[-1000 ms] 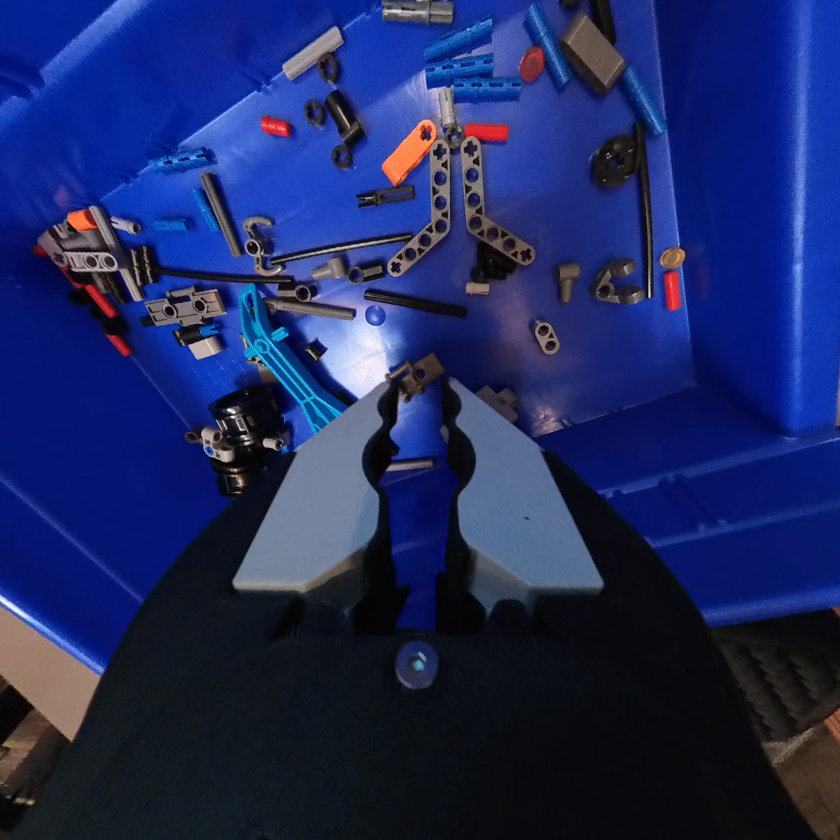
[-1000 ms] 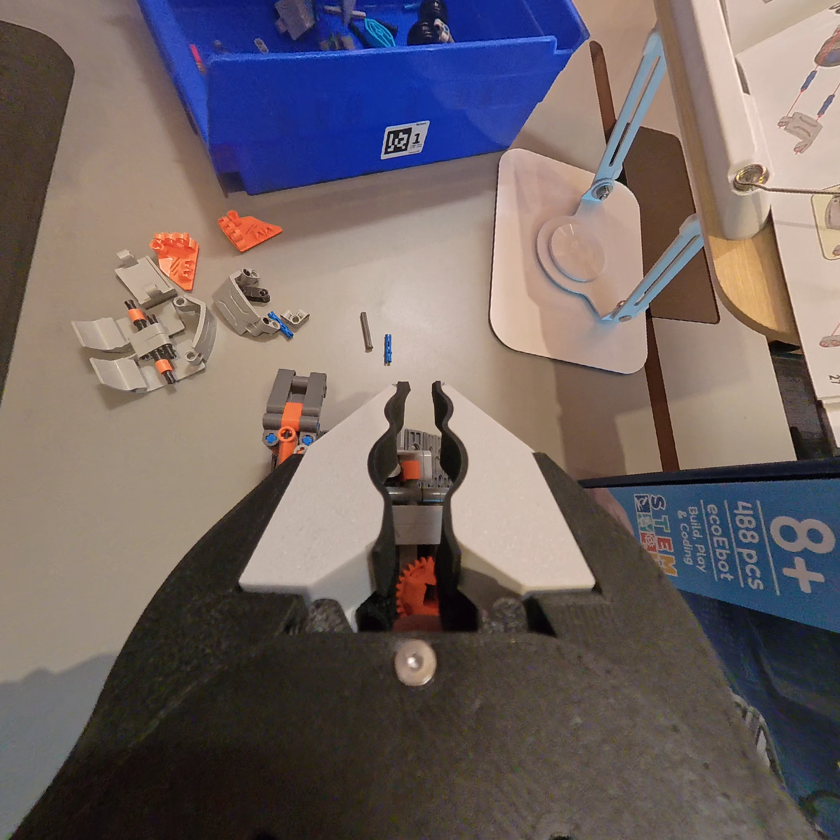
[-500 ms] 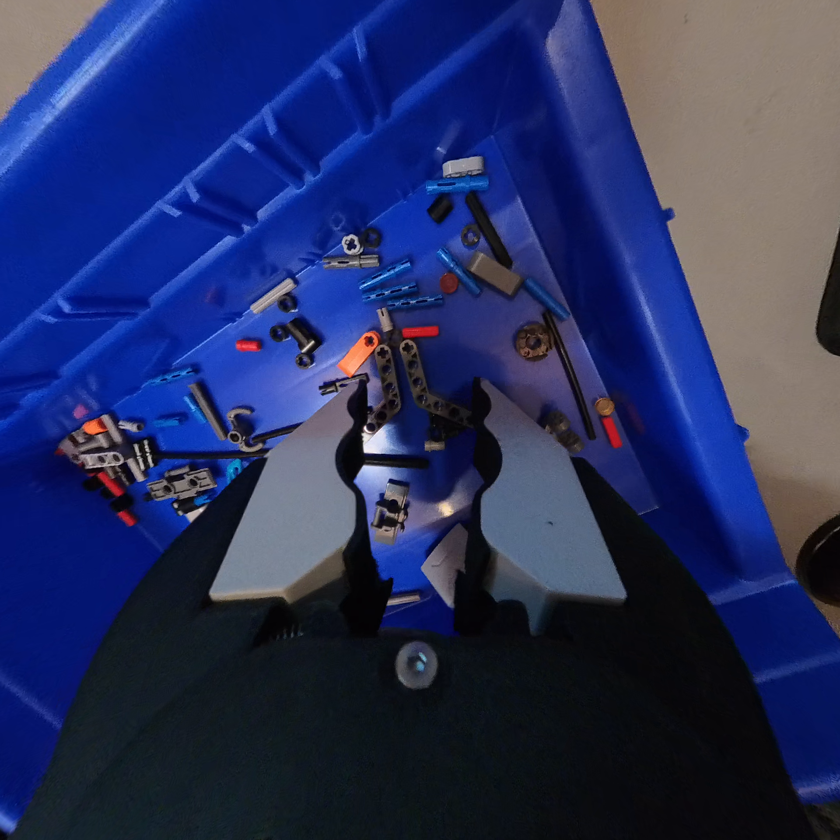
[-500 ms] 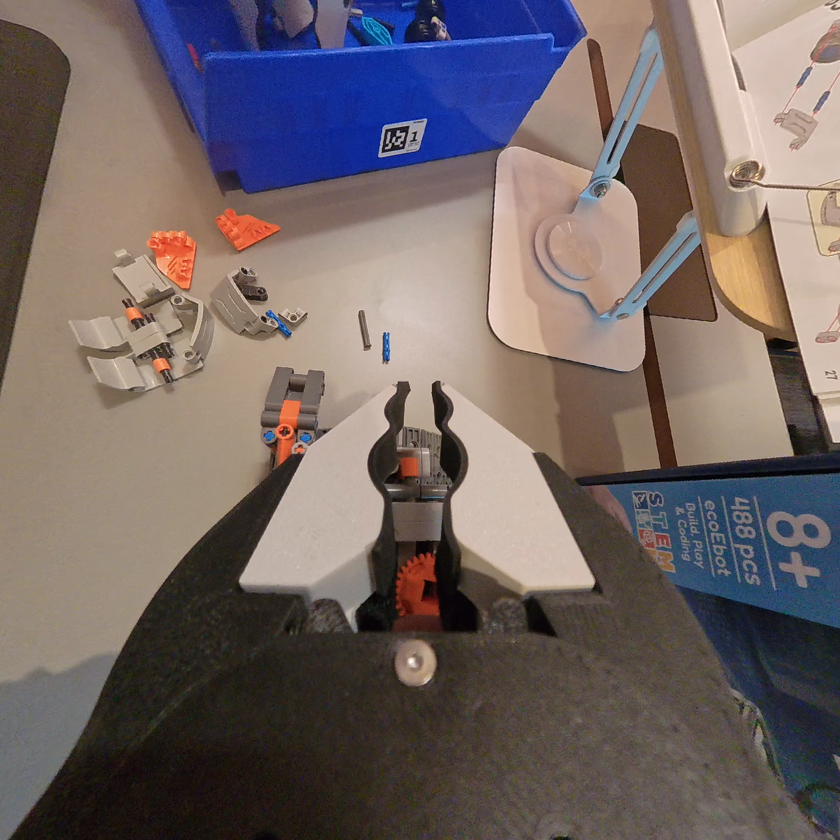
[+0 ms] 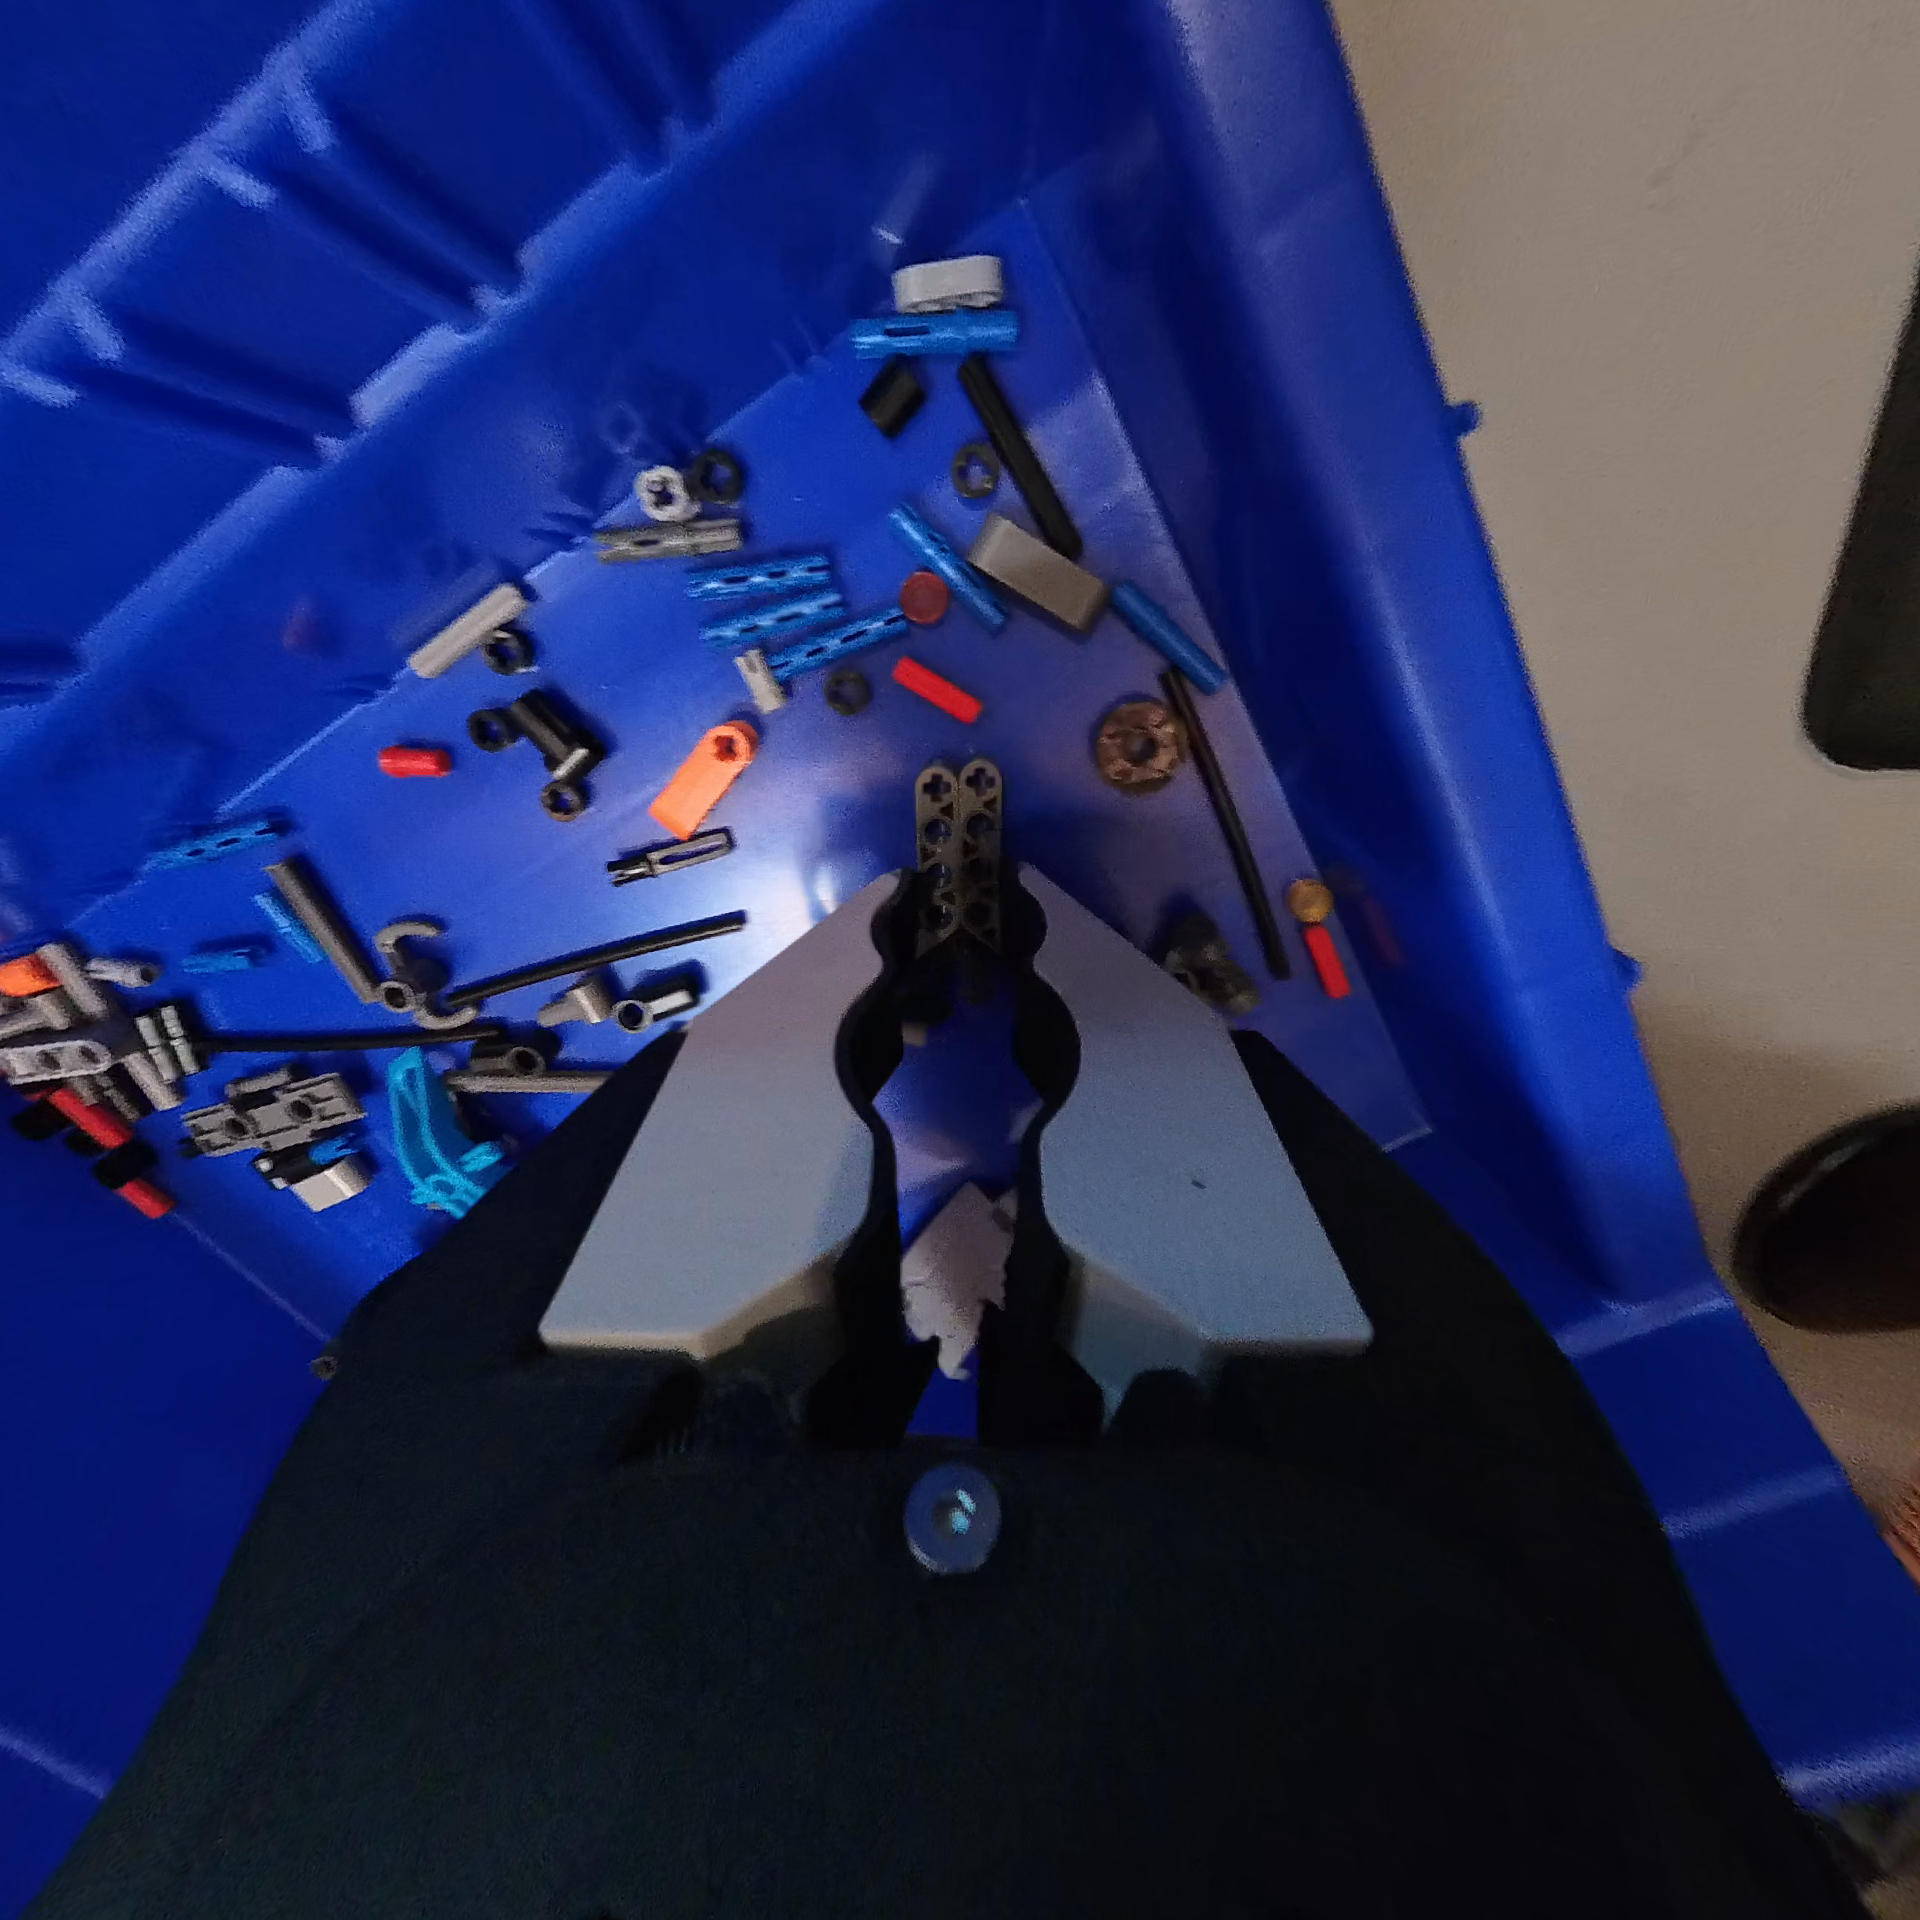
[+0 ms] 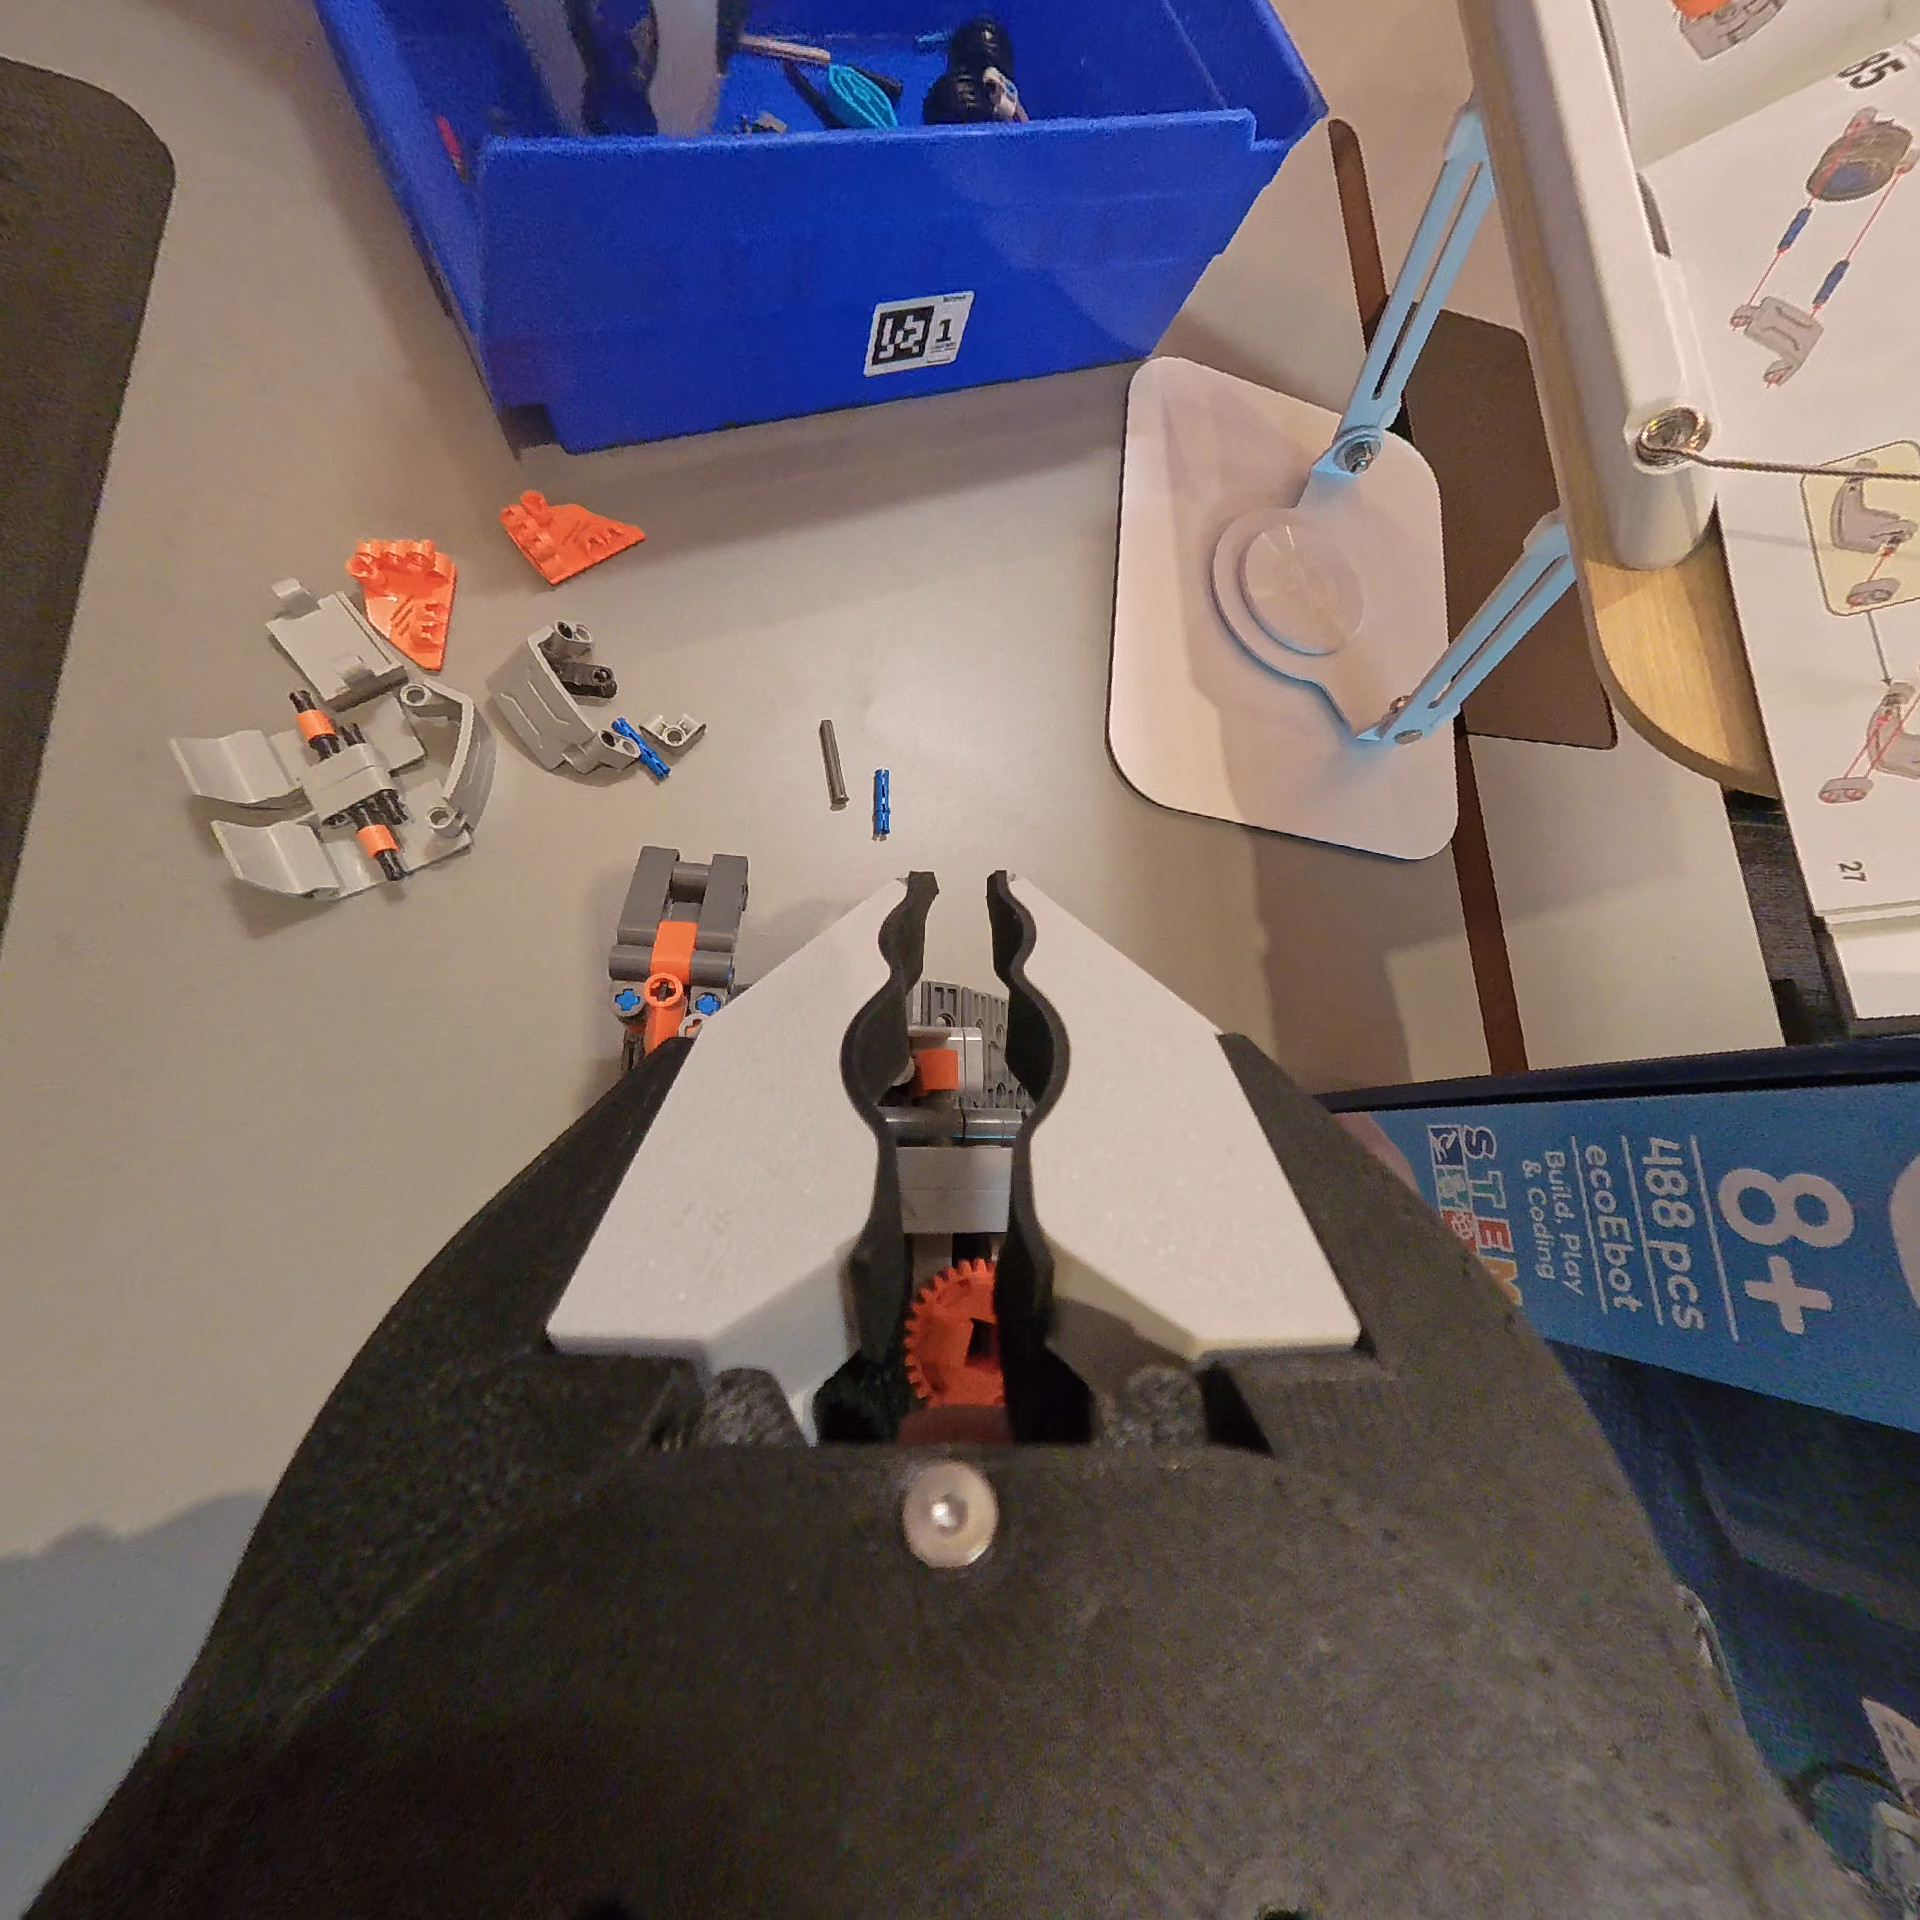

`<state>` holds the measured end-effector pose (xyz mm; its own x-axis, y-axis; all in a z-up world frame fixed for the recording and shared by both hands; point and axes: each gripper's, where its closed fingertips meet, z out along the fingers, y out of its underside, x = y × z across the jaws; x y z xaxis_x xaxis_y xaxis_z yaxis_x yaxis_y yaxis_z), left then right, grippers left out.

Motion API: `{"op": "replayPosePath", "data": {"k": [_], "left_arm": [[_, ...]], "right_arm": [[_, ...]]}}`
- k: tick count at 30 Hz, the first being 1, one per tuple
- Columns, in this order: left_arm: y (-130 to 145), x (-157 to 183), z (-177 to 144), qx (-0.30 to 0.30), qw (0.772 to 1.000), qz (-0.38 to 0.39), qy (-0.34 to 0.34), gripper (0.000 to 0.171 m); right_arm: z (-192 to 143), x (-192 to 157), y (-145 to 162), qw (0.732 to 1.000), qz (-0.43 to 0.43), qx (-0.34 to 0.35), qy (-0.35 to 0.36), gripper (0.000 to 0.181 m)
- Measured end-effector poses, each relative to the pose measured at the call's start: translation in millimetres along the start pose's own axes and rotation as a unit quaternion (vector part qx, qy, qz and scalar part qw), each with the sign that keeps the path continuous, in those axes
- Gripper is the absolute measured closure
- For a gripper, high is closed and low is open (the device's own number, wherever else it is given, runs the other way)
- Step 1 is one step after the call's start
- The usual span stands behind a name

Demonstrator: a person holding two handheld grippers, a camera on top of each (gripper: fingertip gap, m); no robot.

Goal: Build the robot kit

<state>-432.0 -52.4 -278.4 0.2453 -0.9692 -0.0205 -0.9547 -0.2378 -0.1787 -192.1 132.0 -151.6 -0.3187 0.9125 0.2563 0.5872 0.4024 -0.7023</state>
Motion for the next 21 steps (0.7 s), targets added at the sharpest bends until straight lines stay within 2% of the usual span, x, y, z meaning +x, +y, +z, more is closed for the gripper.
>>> {"op": "replayPosePath", "data": {"k": [2, 4, 6, 10, 14, 21], "left_arm": [[3.7, 12.6, -1.1, -0.015, 0.999, -0.001, 0.03, 0.158], [5.8, 17.2, -5.4, -0.021, 0.999, 0.002, 0.038, 0.145], [2.9, 8.8, -13.8, -0.003, 1.0, -0.006, 0.019, 0.134], [1.9, -32.7, -38.1, 0.037, 0.996, -0.028, -0.07, 0.126], [11.7, -81.4, -57.4, 0.055, 0.984, -0.068, -0.158, 0.128], [38.5, -119.2, -44.4, 0.036, 0.977, -0.116, -0.174, 0.135]], "right_arm": [[-0.4, 0.1, 0.1, 1.0, 0.0, 0.0, 0.0, 0.172], [-0.5, 0.5, 0.3, 1.0, 0.001, 0.0, 0.001, 0.172], [0.1, 0.9, 1.4, 1.0, 0.002, -0.001, 0.001, 0.171], [1.4, 0.7, 2.5, 1.0, 0.003, -0.002, -0.001, 0.171], [3.0, 1.0, 5.0, 1.0, 0.006, -0.005, -0.003, 0.172], [7.7, 1.1, 9.2, 1.0, 0.01, -0.011, -0.007, 0.172]]}}
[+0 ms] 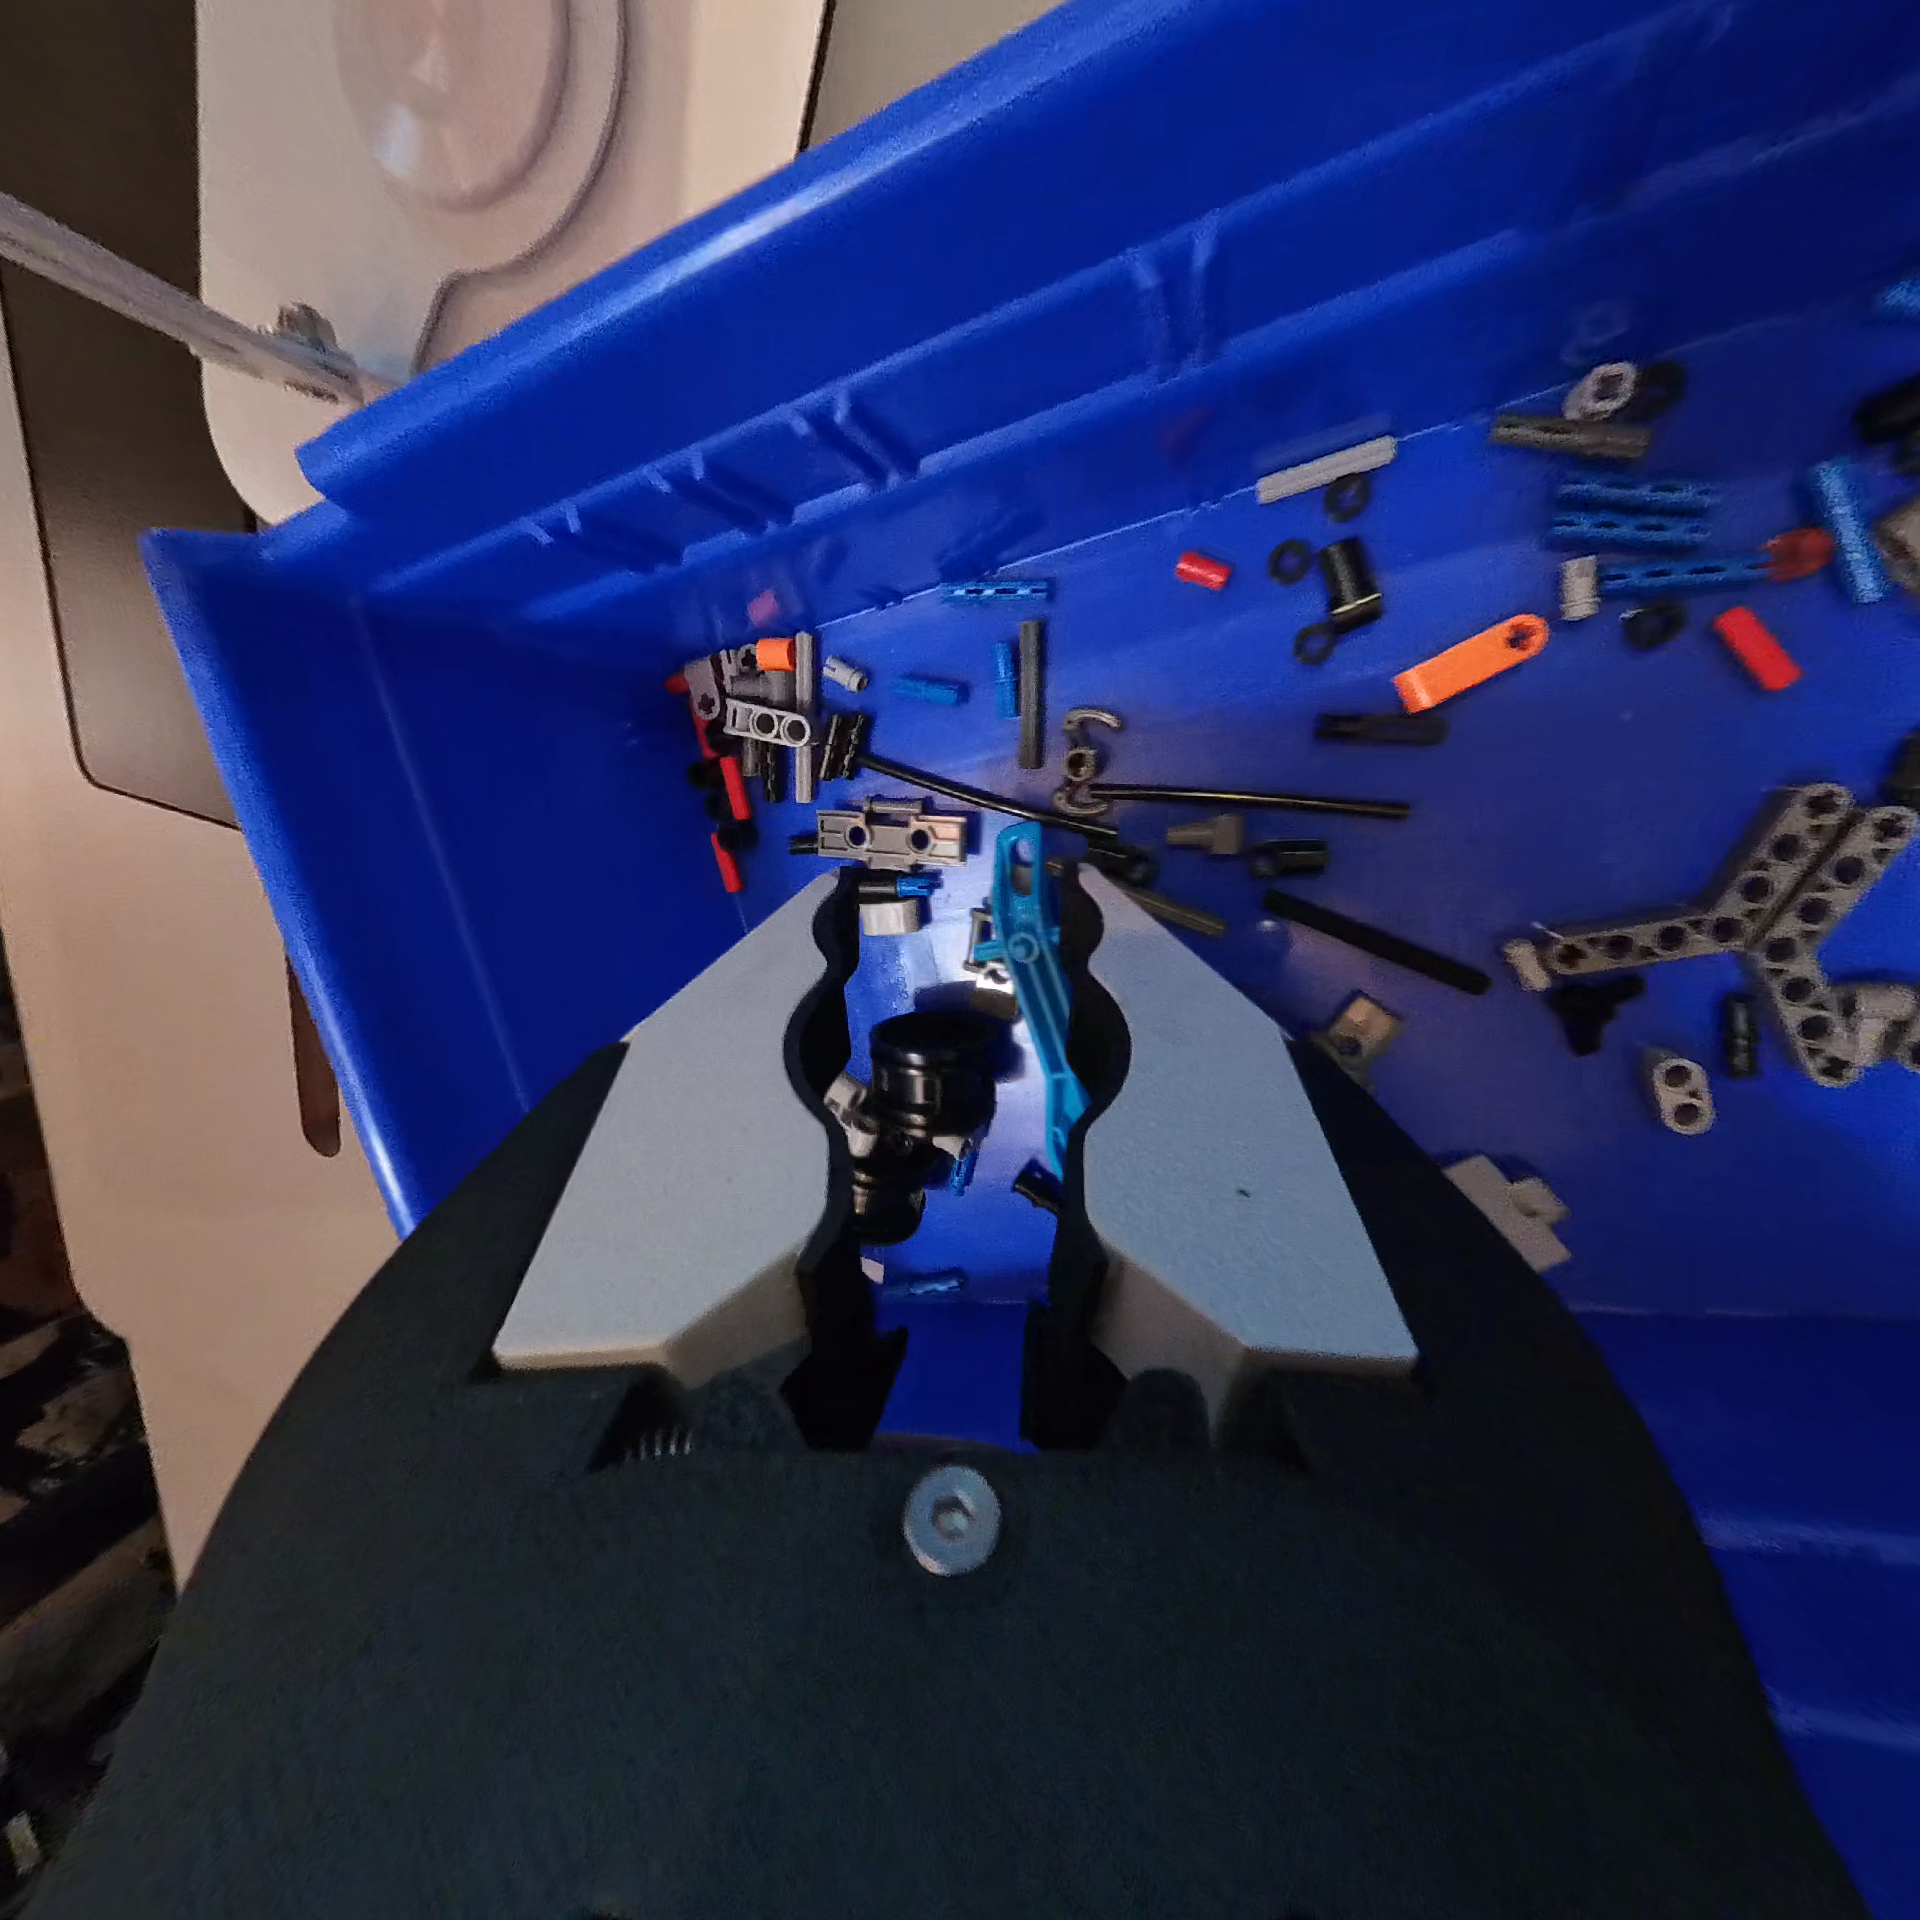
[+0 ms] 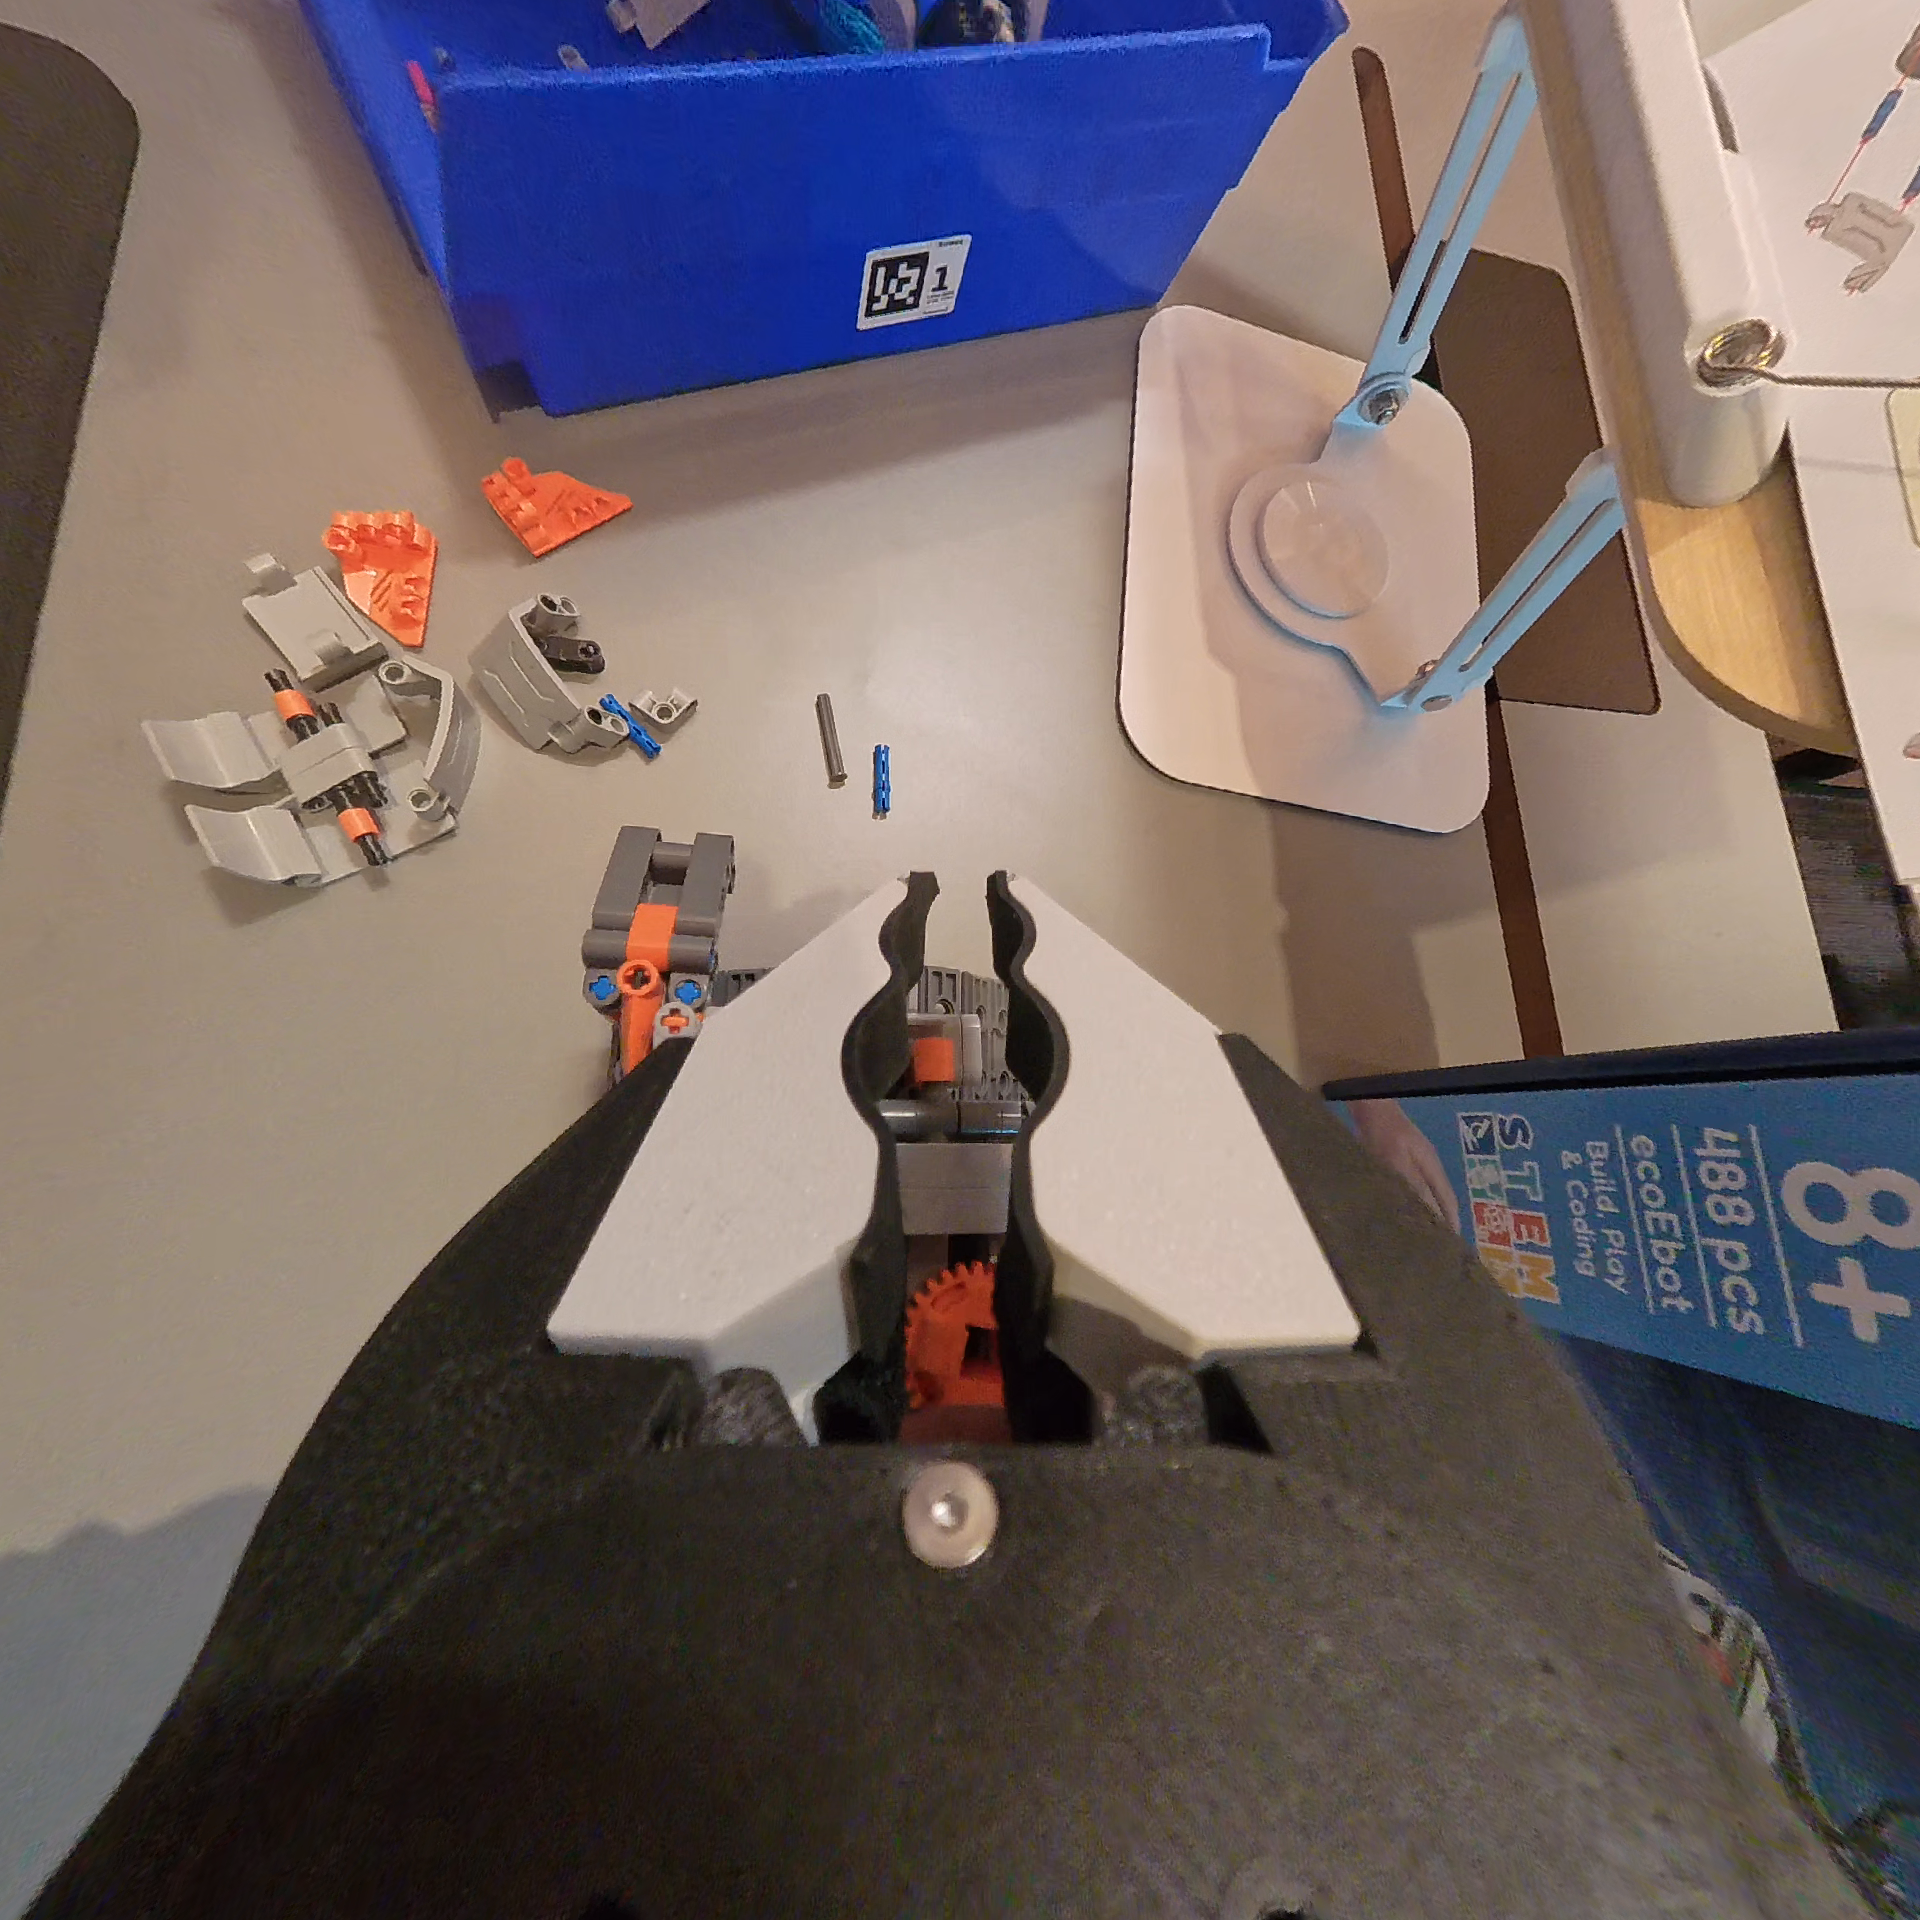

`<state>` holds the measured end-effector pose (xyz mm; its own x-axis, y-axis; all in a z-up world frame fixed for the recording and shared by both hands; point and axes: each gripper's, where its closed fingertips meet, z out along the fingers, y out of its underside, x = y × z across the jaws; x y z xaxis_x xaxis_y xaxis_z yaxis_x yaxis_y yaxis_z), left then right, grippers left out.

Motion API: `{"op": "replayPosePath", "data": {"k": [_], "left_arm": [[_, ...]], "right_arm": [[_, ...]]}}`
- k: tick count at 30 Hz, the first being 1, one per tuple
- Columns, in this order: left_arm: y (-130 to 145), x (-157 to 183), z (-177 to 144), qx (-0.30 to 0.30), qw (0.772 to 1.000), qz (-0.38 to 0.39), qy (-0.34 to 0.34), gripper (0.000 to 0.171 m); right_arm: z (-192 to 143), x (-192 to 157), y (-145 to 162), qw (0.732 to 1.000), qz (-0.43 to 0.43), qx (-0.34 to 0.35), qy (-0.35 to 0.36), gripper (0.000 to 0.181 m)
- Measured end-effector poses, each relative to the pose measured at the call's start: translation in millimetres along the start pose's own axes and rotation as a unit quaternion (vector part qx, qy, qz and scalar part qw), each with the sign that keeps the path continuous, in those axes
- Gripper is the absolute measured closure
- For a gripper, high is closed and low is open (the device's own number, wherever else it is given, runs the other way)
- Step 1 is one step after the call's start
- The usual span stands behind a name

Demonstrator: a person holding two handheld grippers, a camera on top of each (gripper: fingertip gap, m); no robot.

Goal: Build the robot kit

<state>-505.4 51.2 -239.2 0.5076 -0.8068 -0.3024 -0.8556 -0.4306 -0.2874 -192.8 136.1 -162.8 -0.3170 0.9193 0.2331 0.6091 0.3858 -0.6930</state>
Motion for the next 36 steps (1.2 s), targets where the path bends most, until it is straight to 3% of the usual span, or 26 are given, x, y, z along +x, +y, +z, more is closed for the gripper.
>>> {"op": "replayPosePath", "data": {"k": [11, 16, 30, 34, 36], "left_arm": [[-13.2, -35.7, 42.3, -0.012, 0.998, -0.005, -0.055, 0.138], [-7.7, -46.7, 56.8, -0.03, 0.995, -0.063, -0.066, 0.155], [-6.5, -36.4, 49.6, -0.023, 0.997, -0.058, -0.043, 0.171], [6.6, -11.2, 36.5, -0.057, 0.997, -0.048, 0.013, 0.171], [9.2, -15.0, 33.6, -0.062, 0.997, -0.035, -0.01, 0.171]], "right_arm": [[2.4, 1.0, 3.0, 1.0, 0.005, -0.001, -0.002, 0.172], [2.3, 1.2, 2.9, 1.0, 0.005, 0.0, -0.003, 0.172], [1.8, 1.9, 3.9, 1.0, 0.006, -0.001, -0.002, 0.171], [2.0, 2.8, 4.8, 1.0, 0.008, -0.001, -0.001, 0.172], [2.2, 3.1, 5.0, 1.0, 0.009, -0.001, -0.001, 0.172]]}}
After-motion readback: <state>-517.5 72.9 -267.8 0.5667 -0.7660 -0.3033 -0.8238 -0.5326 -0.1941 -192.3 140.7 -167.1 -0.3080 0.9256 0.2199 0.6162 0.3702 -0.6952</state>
